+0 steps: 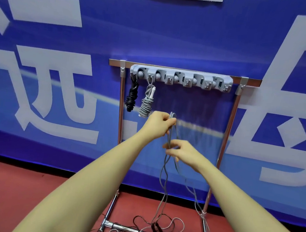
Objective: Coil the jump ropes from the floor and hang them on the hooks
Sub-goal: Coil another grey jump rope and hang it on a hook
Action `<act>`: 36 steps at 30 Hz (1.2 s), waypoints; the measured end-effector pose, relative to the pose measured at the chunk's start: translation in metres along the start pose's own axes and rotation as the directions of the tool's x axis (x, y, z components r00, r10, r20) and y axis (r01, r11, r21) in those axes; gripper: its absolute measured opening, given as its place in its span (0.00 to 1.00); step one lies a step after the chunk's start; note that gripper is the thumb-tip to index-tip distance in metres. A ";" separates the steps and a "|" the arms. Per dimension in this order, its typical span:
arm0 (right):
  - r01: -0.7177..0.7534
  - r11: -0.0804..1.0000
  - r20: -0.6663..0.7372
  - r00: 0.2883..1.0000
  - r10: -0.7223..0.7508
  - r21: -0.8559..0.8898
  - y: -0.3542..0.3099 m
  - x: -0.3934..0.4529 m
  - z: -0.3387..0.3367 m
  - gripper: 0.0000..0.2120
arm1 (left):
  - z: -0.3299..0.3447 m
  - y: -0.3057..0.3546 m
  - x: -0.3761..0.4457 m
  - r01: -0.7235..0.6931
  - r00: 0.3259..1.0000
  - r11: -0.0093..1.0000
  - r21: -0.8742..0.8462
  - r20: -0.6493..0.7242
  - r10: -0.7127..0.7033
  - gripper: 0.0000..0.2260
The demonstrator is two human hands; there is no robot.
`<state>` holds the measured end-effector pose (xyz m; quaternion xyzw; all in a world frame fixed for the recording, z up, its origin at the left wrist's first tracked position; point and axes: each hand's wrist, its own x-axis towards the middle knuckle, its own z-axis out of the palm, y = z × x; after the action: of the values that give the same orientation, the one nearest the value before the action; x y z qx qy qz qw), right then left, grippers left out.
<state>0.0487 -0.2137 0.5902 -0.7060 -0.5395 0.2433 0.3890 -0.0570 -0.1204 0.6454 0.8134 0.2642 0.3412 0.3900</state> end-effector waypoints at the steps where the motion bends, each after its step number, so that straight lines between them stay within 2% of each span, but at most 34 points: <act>1: -0.001 1.000 0.010 1.000 0.001 -0.001 0.001 -0.001 0.006 0.04 | -0.001 0.004 0.002 -0.015 1.000 1.000 0.014 0.003 0.015 0.12; 2: 0.003 1.000 -0.015 1.000 -0.003 0.003 0.002 0.001 0.010 0.03 | -0.002 0.007 0.003 -0.029 1.000 0.999 0.025 0.005 0.029 0.12; 6: 0.068 0.997 -0.160 0.984 -0.072 -0.032 -0.002 0.015 0.016 0.12 | -0.012 0.017 0.003 -0.011 0.999 0.997 -0.075 -0.034 0.009 0.13; 9: 0.152 0.979 -0.309 0.945 -0.104 0.134 -0.016 0.021 0.014 0.14 | -0.017 0.010 -0.006 0.062 0.992 0.983 -0.173 -0.100 -0.081 0.09; 11: 0.203 0.933 -0.394 0.916 -0.074 0.297 -0.024 0.027 0.008 0.15 | -0.016 -0.009 -0.018 0.114 0.992 0.988 -0.106 -0.033 -0.119 0.06; 14: 0.241 0.845 -0.420 0.907 -0.021 0.477 -0.036 0.033 0.000 0.15 | -0.013 -0.038 -0.037 0.168 0.968 0.982 0.087 0.175 -0.181 0.08; 16: 0.260 0.801 -0.408 0.913 -0.022 0.539 -0.044 0.032 -0.003 0.14 | -0.012 -0.047 -0.039 0.156 0.963 0.984 0.081 0.208 -0.170 0.08; 19: 0.302 0.728 -0.403 0.914 -0.039 0.616 -0.054 0.030 -0.005 0.12 | -0.013 -0.046 -0.032 0.133 0.987 0.989 0.061 0.083 -0.138 0.10; 21: 0.284 0.719 -0.380 0.925 -0.030 0.634 -0.052 0.030 -0.005 0.10 | -0.018 -0.040 -0.027 0.116 0.993 0.993 0.017 0.003 -0.116 0.11; 23: 0.186 0.798 -0.291 0.957 -0.015 0.573 -0.041 0.027 -0.001 0.06 | -0.025 -0.030 -0.022 0.088 0.995 0.996 -0.016 -0.039 -0.088 0.12; 26: 0.012 0.954 -0.042 0.999 0.001 0.299 -0.020 0.019 0.014 0.15 | -0.032 -0.010 -0.014 0.027 0.998 1.000 0.007 -0.050 -0.027 0.11; 29: -0.027 0.998 0.142 0.990 0.018 0.060 -0.008 0.013 0.035 0.15 | -0.033 0.007 -0.007 -0.007 0.999 1.000 0.003 -0.033 0.007 0.11; 32: -0.006 0.999 0.067 0.998 0.004 0.040 -0.007 0.014 0.047 0.06 | -0.035 0.017 -0.004 -0.029 0.999 0.999 -0.043 -0.046 0.027 0.13; 36: 0.069 0.997 -0.076 0.995 -0.068 0.015 -0.015 0.020 0.039 0.10 | -0.033 0.024 -0.003 0.028 0.998 0.986 -0.165 -0.050 -0.037 0.17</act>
<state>0.0168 -0.1815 0.5812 -0.6923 -0.5463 0.2077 0.4232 -0.0802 -0.1206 0.6793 0.7647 0.2587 0.3767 0.4543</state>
